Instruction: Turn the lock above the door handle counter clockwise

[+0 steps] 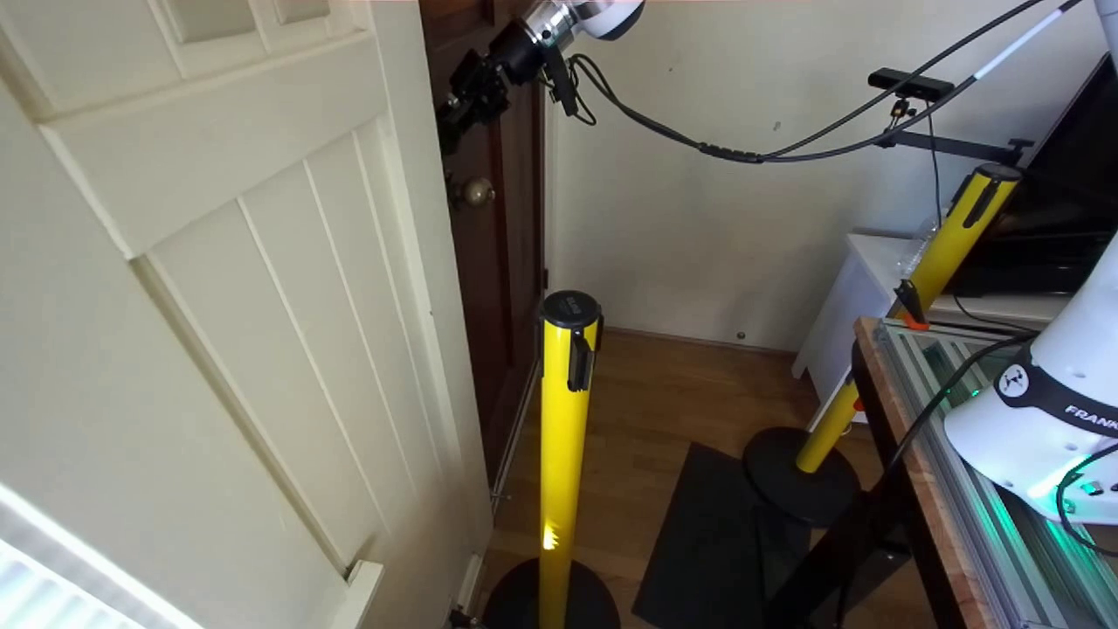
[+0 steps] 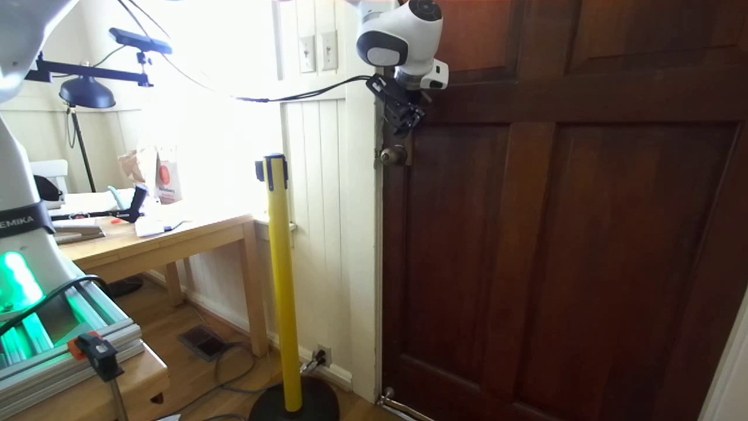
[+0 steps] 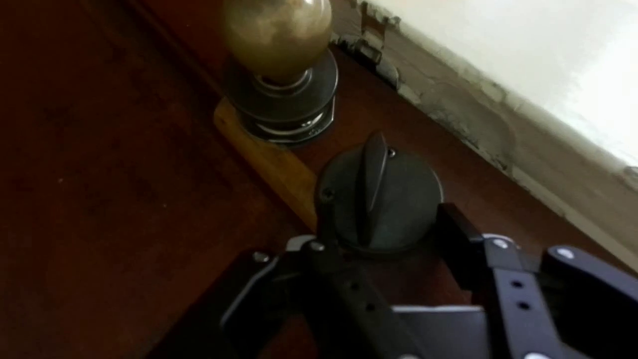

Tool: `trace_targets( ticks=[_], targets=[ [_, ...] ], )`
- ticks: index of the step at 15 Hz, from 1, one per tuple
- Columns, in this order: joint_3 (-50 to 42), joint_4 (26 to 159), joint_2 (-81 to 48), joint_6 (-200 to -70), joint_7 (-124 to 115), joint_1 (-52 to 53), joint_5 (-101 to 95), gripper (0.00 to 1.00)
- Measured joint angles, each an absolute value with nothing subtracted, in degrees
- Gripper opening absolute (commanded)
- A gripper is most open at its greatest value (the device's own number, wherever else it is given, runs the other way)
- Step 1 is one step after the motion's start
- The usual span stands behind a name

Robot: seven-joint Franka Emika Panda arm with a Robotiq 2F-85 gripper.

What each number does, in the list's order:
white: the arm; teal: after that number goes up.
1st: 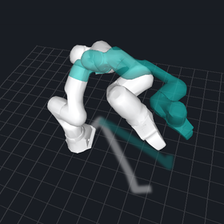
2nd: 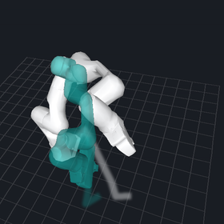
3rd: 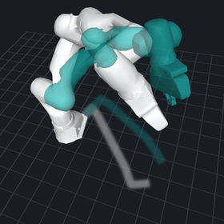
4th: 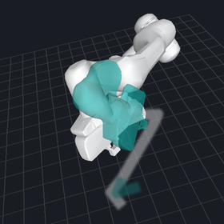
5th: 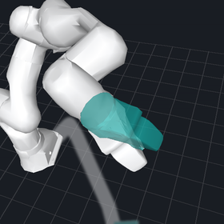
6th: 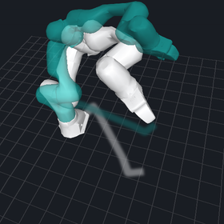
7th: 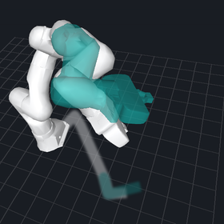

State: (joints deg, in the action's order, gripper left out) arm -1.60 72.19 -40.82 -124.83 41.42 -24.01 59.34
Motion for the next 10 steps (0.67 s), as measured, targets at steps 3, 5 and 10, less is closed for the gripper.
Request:
trace_targets(
  ticks=[3, 5, 10],
  targets=[
    [-1.5, 71.6, -40.7, -124.3, 42.0, -24.6, 59.3, 0.36],
    [-1.5, 71.6, -40.6, -124.1, 42.1, -24.6, 59.3, 0.41],
    [-2.0, 71.7, -40.5, -124.0, 40.9, -24.1, 57.7, 0.4]
  ],
)
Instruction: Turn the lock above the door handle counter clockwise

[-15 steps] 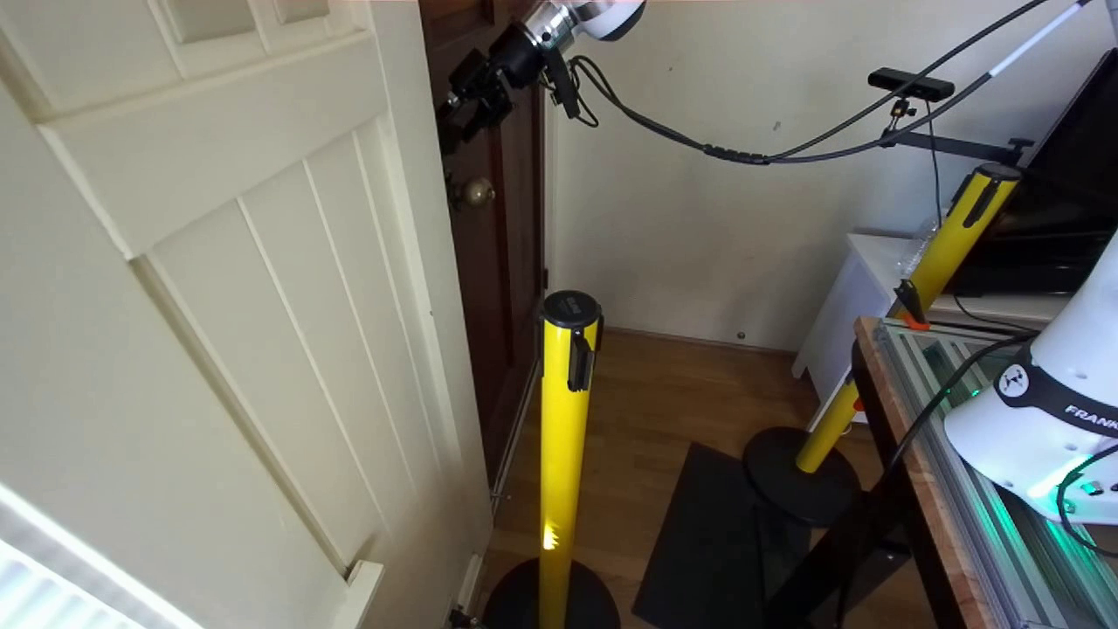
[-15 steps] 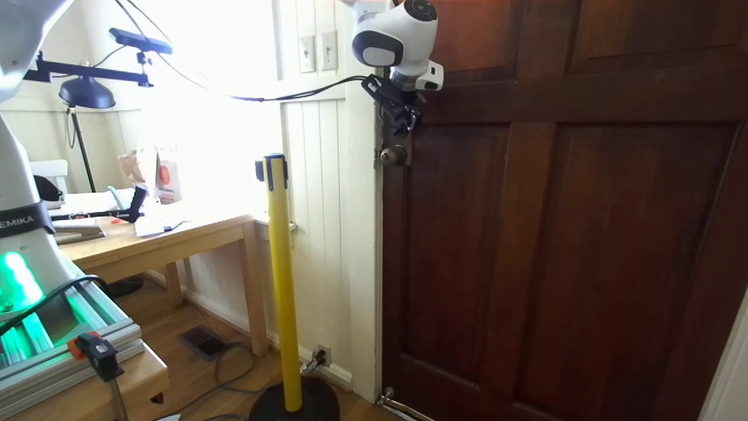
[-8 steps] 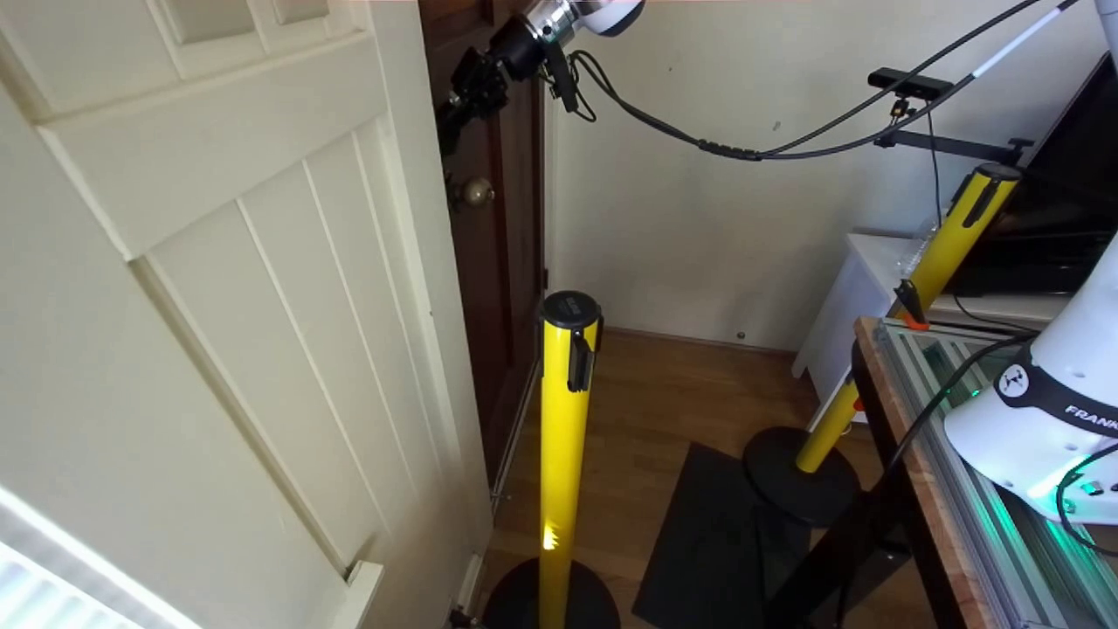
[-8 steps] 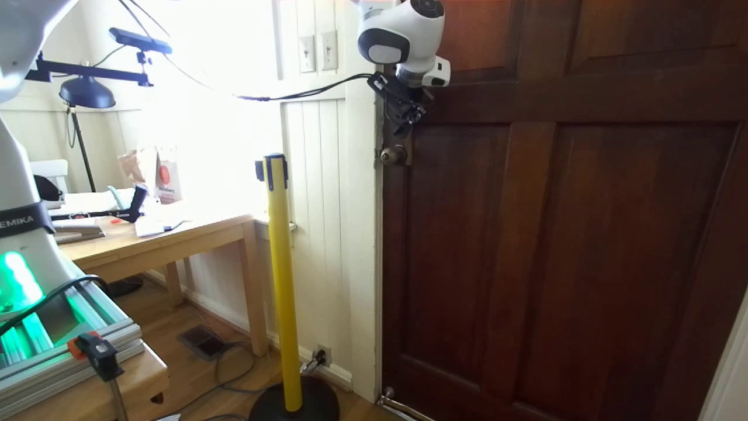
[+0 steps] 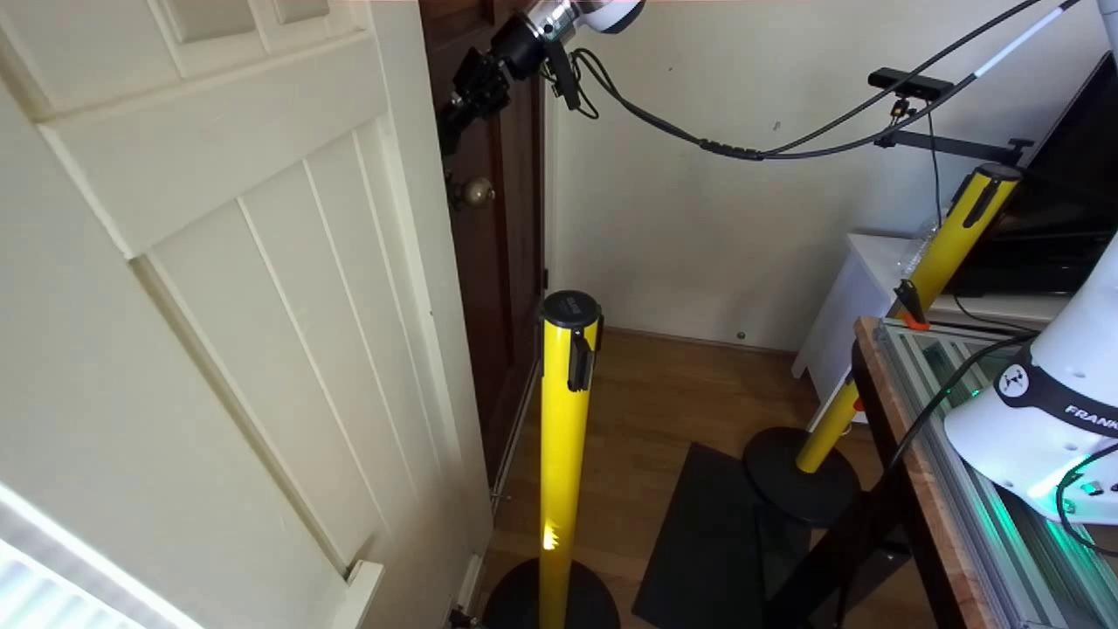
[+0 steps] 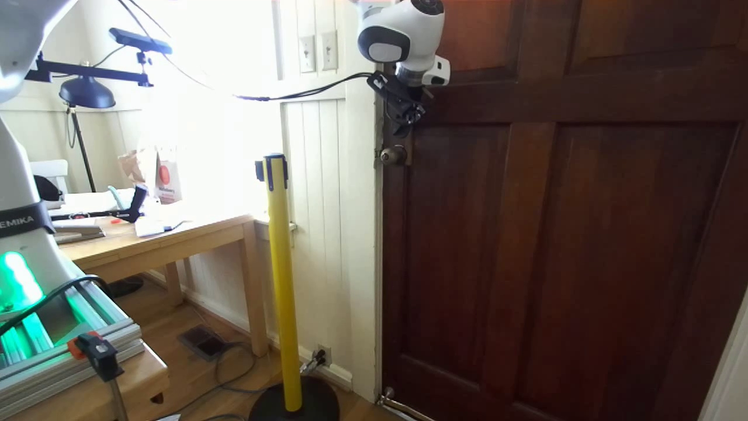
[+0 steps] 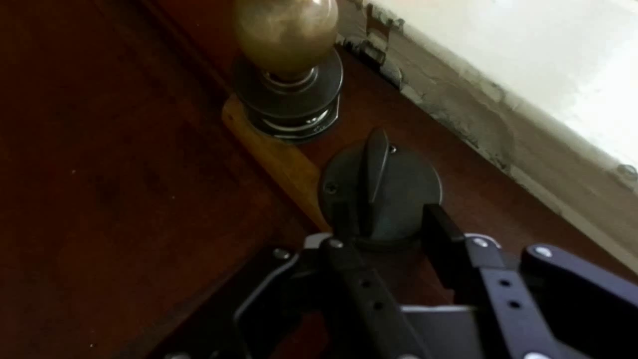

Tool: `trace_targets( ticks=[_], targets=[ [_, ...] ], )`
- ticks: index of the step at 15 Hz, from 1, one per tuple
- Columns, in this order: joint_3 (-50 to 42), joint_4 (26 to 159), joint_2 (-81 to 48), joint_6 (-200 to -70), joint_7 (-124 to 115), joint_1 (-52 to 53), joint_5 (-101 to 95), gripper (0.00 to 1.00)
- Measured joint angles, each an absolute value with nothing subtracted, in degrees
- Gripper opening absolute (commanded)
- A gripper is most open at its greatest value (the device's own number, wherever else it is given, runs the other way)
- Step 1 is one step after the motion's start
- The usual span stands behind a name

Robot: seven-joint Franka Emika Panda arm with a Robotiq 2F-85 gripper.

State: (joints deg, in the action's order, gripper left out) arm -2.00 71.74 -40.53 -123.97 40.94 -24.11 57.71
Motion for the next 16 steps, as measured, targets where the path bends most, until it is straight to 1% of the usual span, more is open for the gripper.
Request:
trace_targets(
  ticks=[1, 2, 3, 4, 6, 8, 9, 10, 11, 16],
  targets=[
    [-2.1, 71.7, -40.5, -123.9, 40.5, -24.0, 57.4, 0.36],
    [-2.1, 71.7, -40.4, -123.8, 40.3, -24.0, 57.4, 0.34],
    [-2.2, 71.7, -40.4, -123.7, 40.2, -24.0, 57.4, 0.27],
    [-2.2, 71.7, -40.3, -123.4, 40.1, -24.0, 57.4, 0.28],
    [-2.3, 71.7, -40.3, -122.7, 39.7, -24.0, 57.1, 0.25],
    [-2.7, 71.8, -40.2, -121.6, 39.0, -23.8, 55.5, 0.24],
    [-2.9, 71.8, -40.3, -120.9, 38.3, -23.8, 54.3, 0.26],
    [-2.9, 71.8, -40.4, -120.5, 37.7, -23.8, 53.0, 0.2],
    [-3.0, 71.8, -40.5, -120.1, 37.3, -23.8, 52.1, 0.17],
    [-2.9, 71.7, -40.4, -119.8, 37.1, -23.8, 51.8, 0.17]
  ],
)
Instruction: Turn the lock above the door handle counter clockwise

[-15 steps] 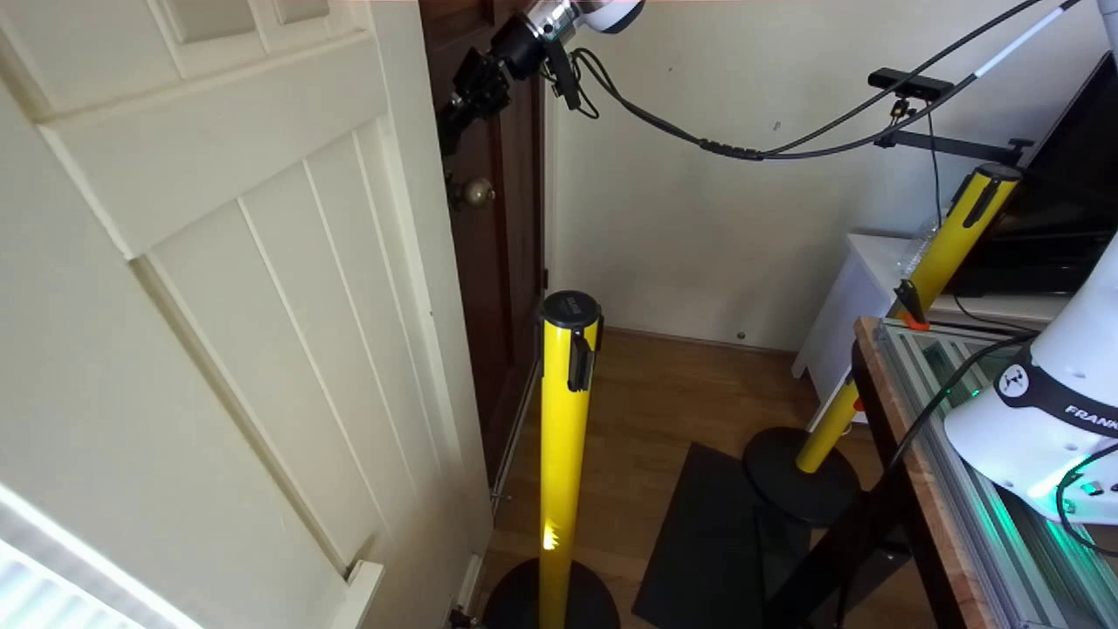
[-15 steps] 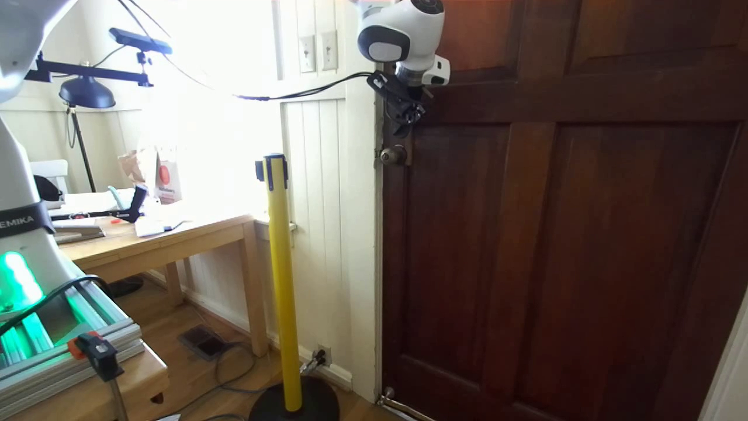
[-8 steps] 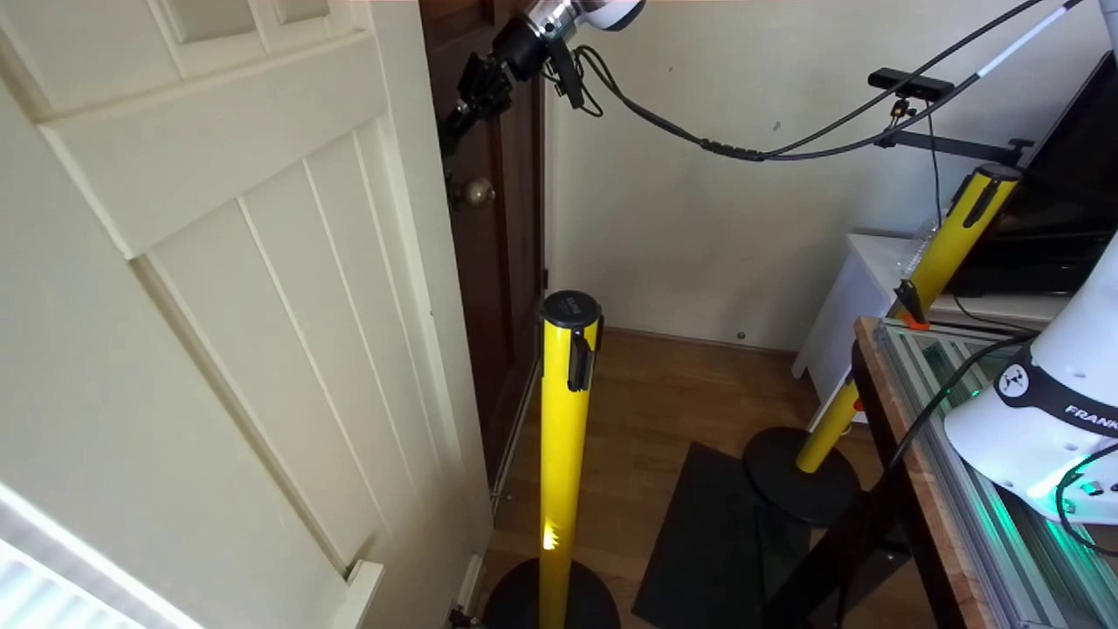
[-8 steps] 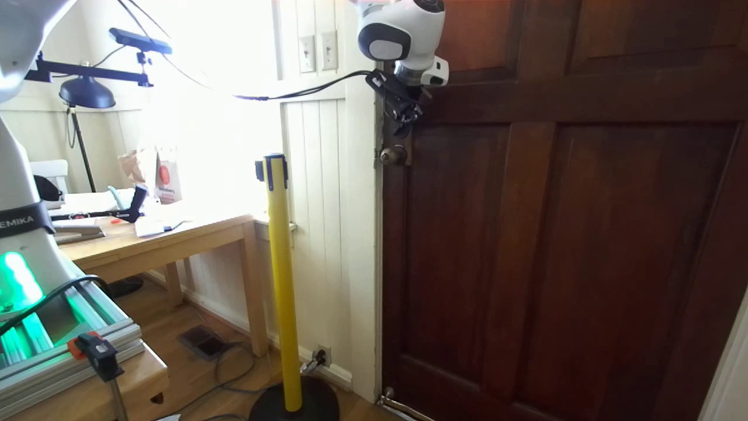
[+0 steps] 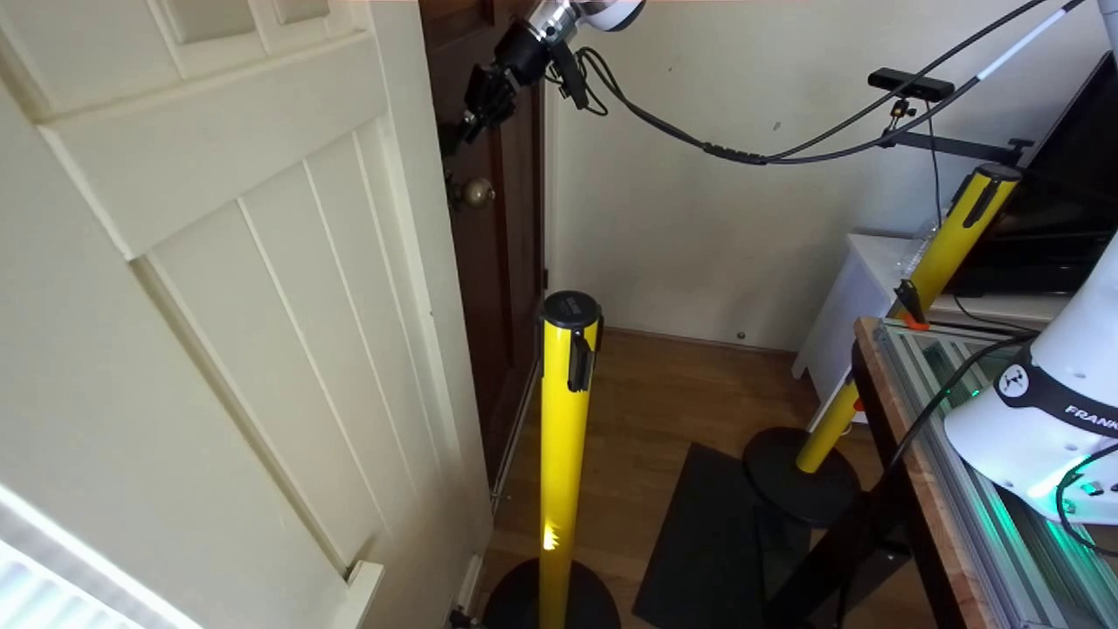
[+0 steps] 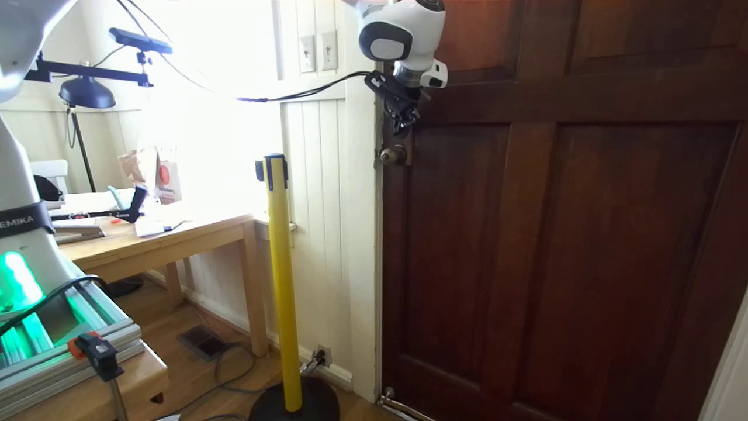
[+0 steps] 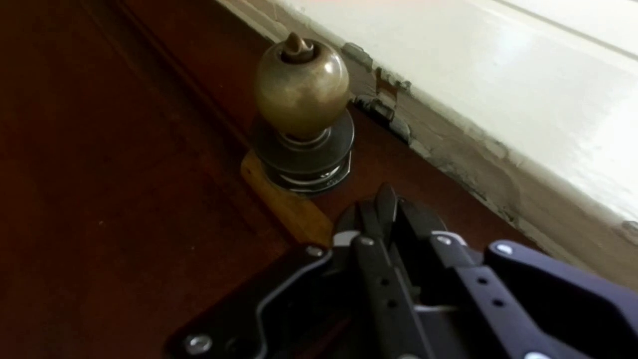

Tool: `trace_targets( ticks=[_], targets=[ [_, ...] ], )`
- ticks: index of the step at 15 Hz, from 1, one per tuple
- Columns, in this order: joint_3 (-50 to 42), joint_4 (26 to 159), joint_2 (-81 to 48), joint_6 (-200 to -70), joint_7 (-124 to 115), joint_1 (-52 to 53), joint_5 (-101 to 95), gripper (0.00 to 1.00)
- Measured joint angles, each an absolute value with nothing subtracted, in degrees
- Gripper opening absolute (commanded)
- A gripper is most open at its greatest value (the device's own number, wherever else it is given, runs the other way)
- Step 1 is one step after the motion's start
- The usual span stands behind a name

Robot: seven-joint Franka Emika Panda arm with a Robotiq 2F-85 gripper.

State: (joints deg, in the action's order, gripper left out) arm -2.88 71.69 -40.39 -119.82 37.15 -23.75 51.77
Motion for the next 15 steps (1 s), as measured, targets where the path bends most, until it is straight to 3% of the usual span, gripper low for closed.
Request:
trace_targets(
  ticks=[6, 10, 13, 15],
  targets=[
    [-2.5, 71.7, -40.4, -120.2, 37.5, -23.8, 52.4, 0.24],
    [-2.2, 71.7, -40.4, -121.5, 38.3, -23.8, 53.5, 0.19],
    [-2.2, 71.6, -40.4, -122.3, 38.8, -23.8, 53.8, 0.03],
    [-2.2, 71.6, -40.4, -122.8, 38.9, -23.8, 53.8, 0.02]
  ],
)
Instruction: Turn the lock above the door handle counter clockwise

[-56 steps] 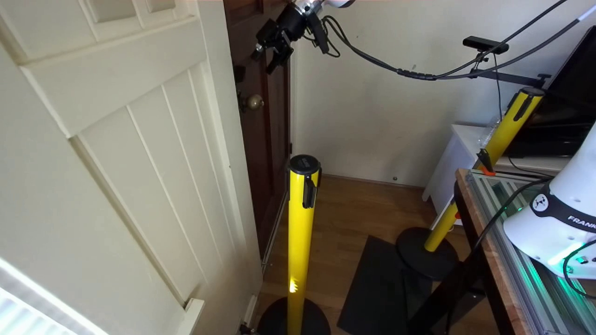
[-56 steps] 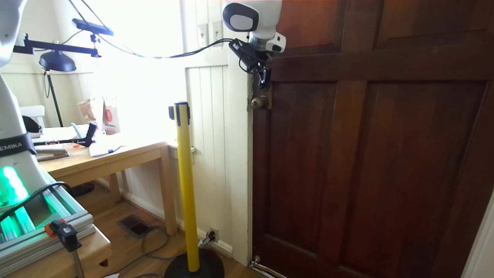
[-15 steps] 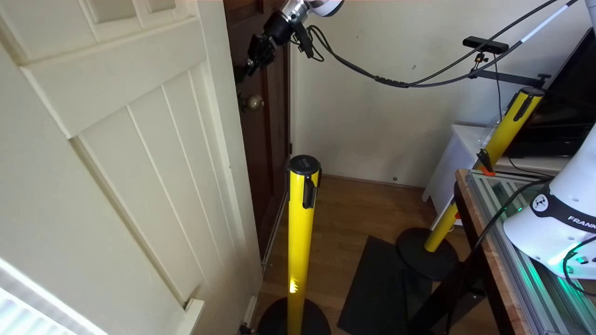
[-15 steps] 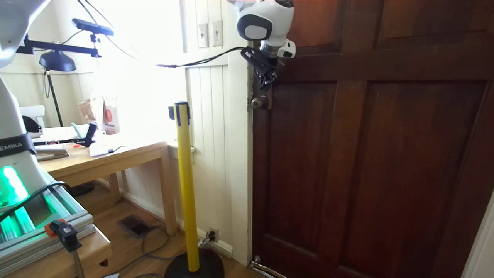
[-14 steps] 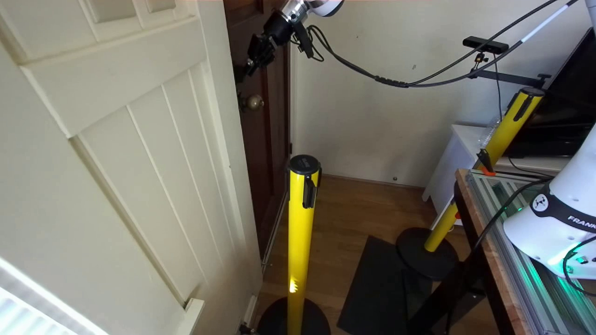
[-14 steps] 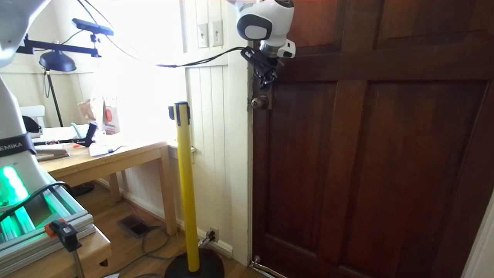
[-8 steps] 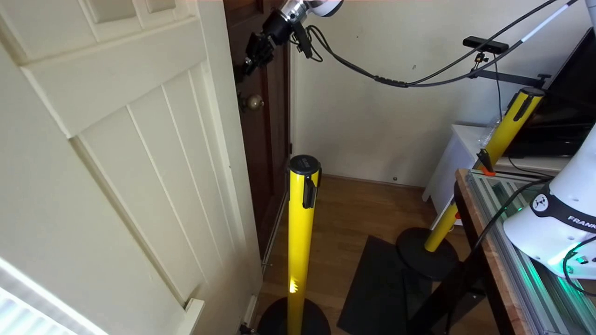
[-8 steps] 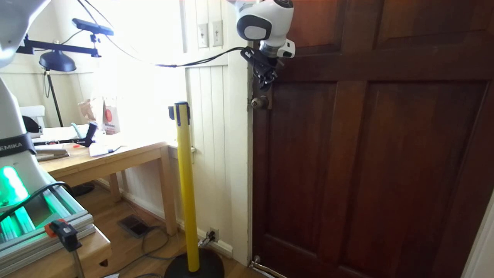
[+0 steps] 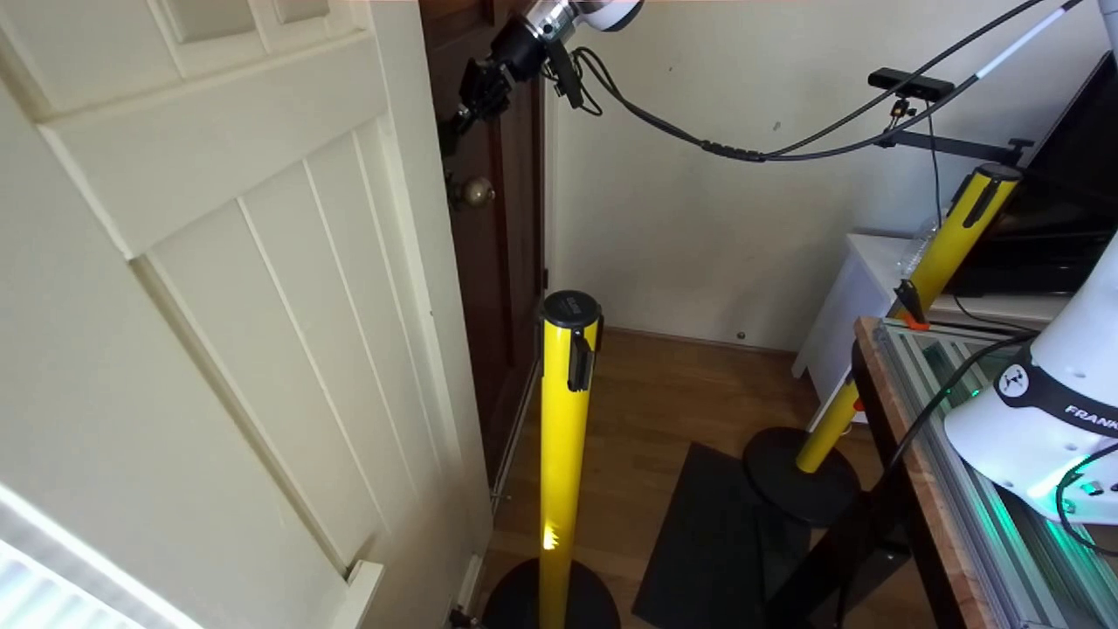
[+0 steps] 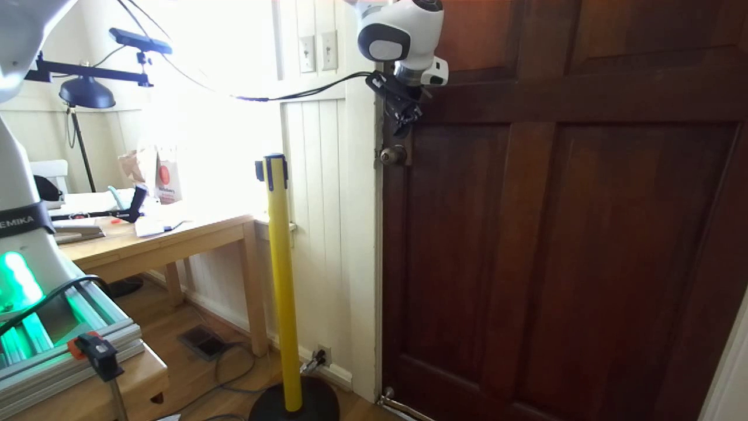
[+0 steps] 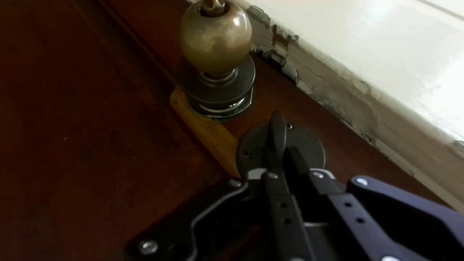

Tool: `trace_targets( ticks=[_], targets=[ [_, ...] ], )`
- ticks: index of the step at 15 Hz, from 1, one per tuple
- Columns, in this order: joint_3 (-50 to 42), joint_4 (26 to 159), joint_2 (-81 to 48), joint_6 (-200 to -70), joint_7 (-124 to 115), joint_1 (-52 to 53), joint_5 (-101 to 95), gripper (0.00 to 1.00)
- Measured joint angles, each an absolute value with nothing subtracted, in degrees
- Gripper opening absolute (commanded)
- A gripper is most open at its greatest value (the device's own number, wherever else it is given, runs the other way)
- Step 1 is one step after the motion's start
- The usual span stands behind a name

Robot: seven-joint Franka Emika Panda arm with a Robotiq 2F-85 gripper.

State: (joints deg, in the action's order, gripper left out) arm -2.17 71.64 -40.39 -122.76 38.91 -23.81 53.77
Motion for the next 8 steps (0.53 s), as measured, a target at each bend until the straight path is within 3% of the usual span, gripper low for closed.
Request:
trace_targets(
  ticks=[8],
  targets=[
    [-3.9, 73.2, -38.3, -126.7, 40.2, -20.3, 47.2, 0.02]
  ],
)
